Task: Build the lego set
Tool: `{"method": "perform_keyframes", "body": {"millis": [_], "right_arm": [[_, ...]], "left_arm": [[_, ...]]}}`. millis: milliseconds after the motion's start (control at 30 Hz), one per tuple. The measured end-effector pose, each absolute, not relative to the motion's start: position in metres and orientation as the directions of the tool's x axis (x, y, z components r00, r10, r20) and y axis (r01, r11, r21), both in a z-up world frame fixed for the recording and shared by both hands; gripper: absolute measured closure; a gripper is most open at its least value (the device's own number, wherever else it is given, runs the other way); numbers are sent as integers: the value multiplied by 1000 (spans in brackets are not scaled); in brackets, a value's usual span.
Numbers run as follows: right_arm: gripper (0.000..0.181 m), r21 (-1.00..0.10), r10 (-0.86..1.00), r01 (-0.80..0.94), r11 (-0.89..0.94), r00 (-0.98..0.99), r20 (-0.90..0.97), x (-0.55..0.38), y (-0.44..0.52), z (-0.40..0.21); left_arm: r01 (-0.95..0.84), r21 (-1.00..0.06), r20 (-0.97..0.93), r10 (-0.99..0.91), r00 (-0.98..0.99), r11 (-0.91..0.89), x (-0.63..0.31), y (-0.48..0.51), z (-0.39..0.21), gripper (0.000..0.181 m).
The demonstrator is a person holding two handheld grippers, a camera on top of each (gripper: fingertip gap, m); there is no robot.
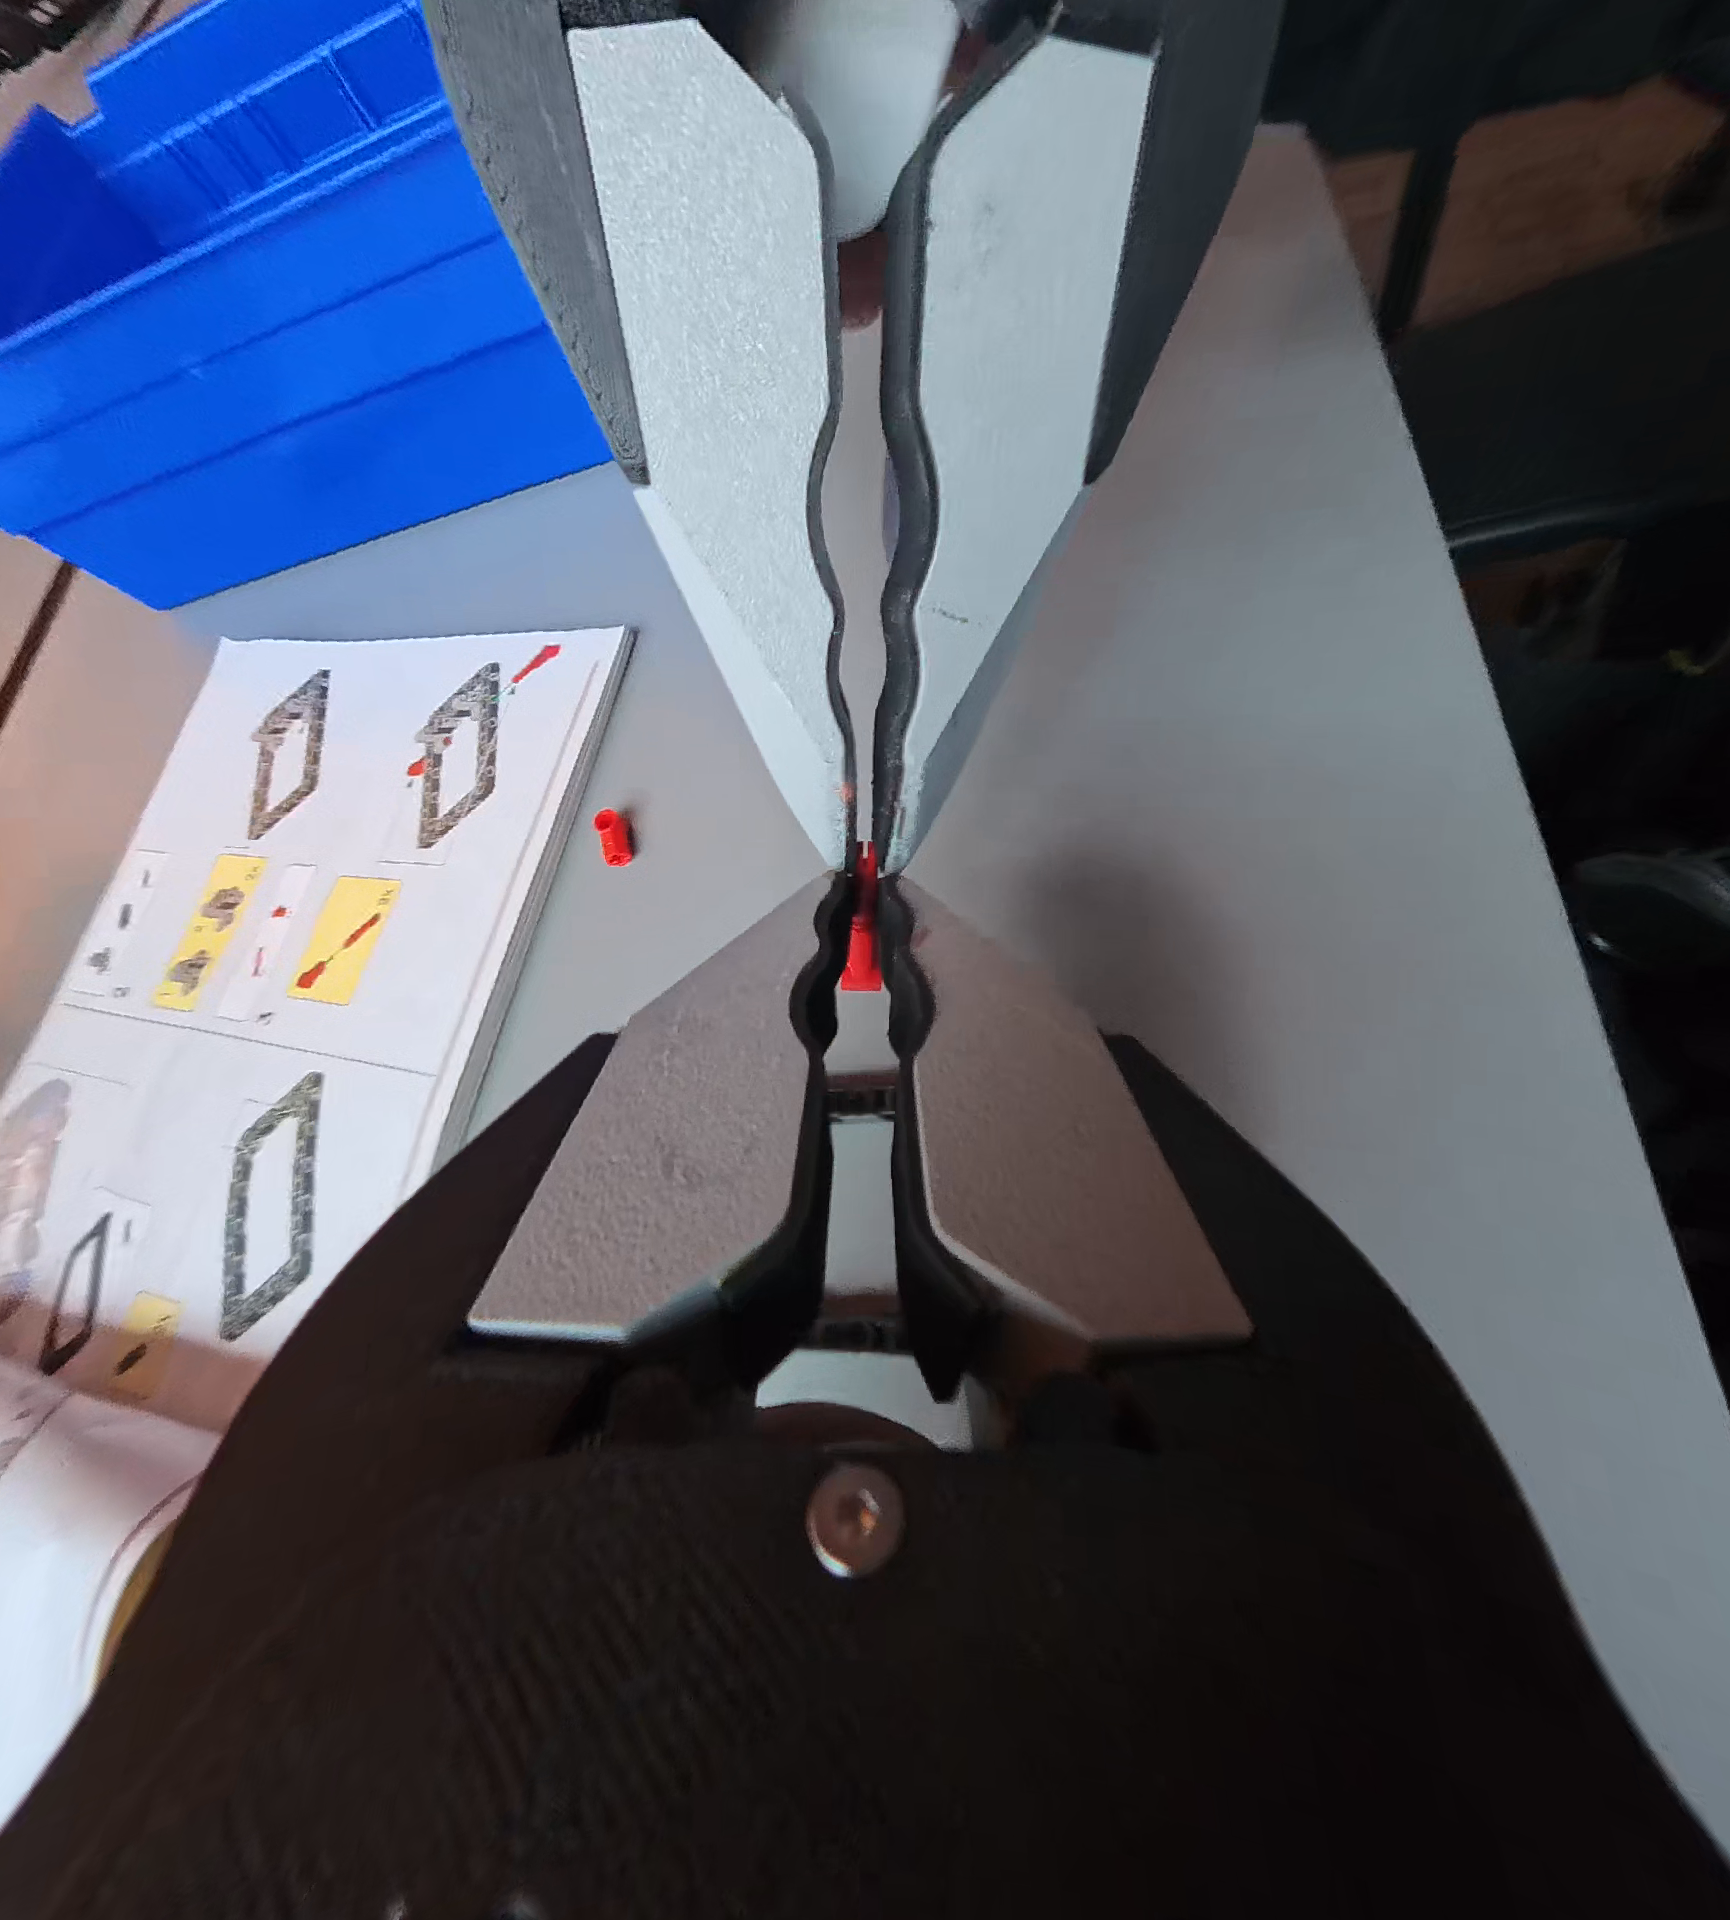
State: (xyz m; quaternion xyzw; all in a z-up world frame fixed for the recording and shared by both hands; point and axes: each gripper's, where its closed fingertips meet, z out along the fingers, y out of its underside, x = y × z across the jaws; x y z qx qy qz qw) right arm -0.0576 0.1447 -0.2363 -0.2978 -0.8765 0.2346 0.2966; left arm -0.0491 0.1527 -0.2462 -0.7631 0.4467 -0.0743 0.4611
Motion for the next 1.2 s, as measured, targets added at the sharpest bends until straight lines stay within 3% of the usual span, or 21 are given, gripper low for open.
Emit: {"method": "perform_keyframes", "body": {"millis": [100, 233, 300, 400, 467, 533, 600, 667, 867, 967, 1000, 1133, 1200], "right_arm": [[181, -745, 771, 361, 562, -554, 313, -64, 150, -218], [181, -966, 859, 229, 121, -511, -14, -61, 157, -169], [157, -975, 808, 192, -107, -555, -198, -56, 163, -157], [166, -912, 565, 274, -305, -719, -405, -43, 147, -155], [157, -879, 433, 328, -346, -776, -459, -39, 133, -151], [168, -887, 355, 324, -328, -828, -434, -35, 116, -145], [152, -892, 312, 340, -296, -849, -427, -37, 102, -143], [147, -891, 265, 350, -290, -865, -426, -40, 92, -140], [160, -854, 94, 328, -404, -914, -395, -37, 81, -123], [170, -824, 66, 325, -465, -915, -398, -42, 85, -120], [181, -814, 46, 331, -478, -916, -399, -41, 87, -119], [181, -814, 83, 337, -473, -903, -422, -46, 92, -126], [168, -803, 129, 333, -494, -886, -446, -54, 98, -130]], "left_arm": [[-521, -841, -268, -723, 636, -146, -55, 158, -228, 179], [-296, -950, -264, -745, 612, 94, -52, 146, -173, 179], [-146, -955, -296, -778, 554, 260, -48, 125, -143, 179], [-24, -906, -377, -780, 499, 423, -45, 103, -119, 179], [-17, -880, -428, -779, 459, 474, -38, 94, -117, 179], [-8, -854, -469, -764, 443, 520, -32, 88, -115, 179], [5, -847, -478, -767, 428, 531, -26, 84, -114, 179], [21, -847, -475, -775, 416, 530, -23, 82, -113, 179], [36, -852, -462, -783, 416, 522, -24, 83, -115, 179], [49, -858, -450, -793, 410, 512, -26, 82, -116, 178], [40, -860, -449, -793, 411, 508, -27, 83, -117, 178], [33, -865, -440, -787, 431, 502, -34, 87, -118, 178], [56, -866, -428, -795, 430, 497, -36, 85, -115, 178]]}}
